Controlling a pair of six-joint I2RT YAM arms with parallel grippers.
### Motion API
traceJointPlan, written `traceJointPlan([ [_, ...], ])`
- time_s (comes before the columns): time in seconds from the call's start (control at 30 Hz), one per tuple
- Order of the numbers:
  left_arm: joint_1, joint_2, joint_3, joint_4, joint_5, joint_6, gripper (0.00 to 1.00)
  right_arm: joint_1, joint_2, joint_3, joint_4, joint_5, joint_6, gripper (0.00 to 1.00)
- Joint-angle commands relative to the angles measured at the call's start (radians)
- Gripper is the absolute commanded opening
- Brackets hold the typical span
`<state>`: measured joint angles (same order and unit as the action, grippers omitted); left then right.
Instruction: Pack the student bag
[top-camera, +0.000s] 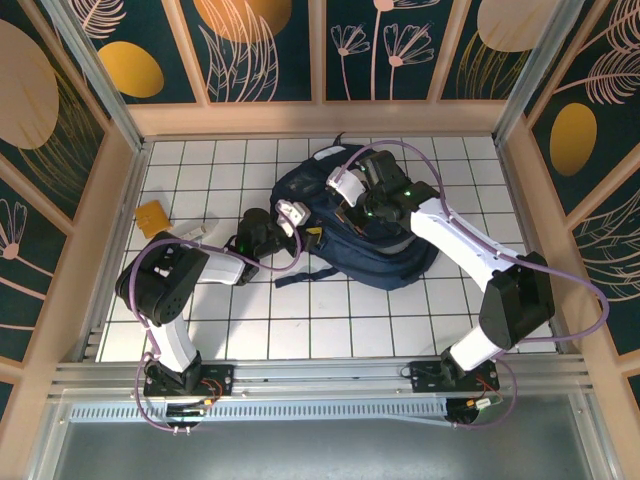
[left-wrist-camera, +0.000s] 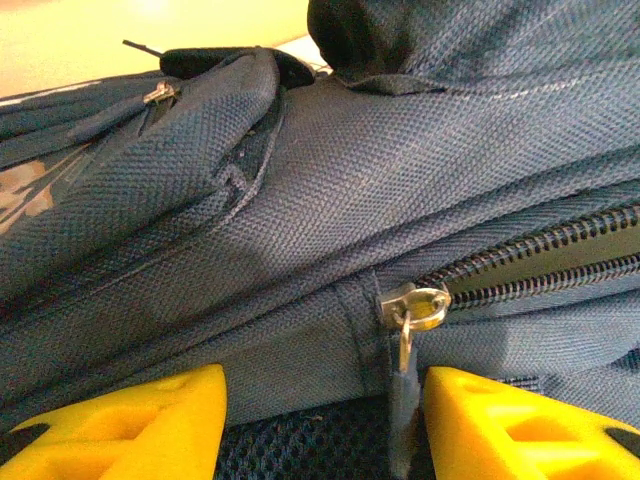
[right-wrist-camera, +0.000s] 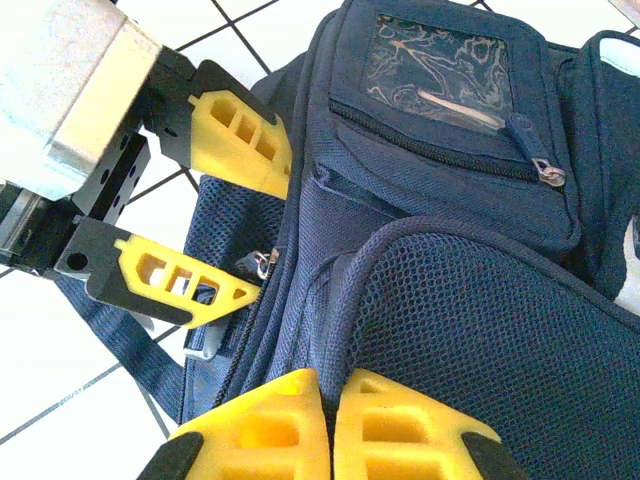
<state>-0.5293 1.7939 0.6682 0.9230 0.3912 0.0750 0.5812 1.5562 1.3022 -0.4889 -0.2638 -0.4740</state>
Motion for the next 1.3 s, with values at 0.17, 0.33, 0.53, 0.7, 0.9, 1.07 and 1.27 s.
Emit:
traceJointPlan([
  [0.17,0.004,-0.051,-0.017,0.018,0.05,0.11,0.55,0.009,-0.069,0.013,0.103,-0.102,-0.037,0.0],
  [0.33,0.004,-0.013,0.013,0.08,0.117,0.052,0.45,0.013,-0.049,0.038,0.088,-0.11,-0.032,0.0],
  [0.53,0.004,0.024,0.058,0.063,0.169,0.038,0.3,0.023,-0.047,0.042,0.086,-0.111,-0.032,0.0],
  [0.7,0.004,0.016,0.056,0.038,0.193,0.058,0.13,0.026,-0.05,0.035,0.096,-0.093,-0.03,0.0],
  [0.9,0.004,-0.004,0.047,0.011,0.212,0.071,0.0,0.027,-0.044,0.034,0.111,-0.063,-0.025,0.0],
  [1.07,0.004,-0.036,0.013,0.05,0.218,0.057,0.0,0.052,-0.028,0.031,0.114,0.039,-0.038,0.0],
  [1.27,0.003,-0.074,-0.015,0.047,0.194,0.047,0.0,0.091,0.012,0.048,0.124,0.108,-0.017,0.0],
])
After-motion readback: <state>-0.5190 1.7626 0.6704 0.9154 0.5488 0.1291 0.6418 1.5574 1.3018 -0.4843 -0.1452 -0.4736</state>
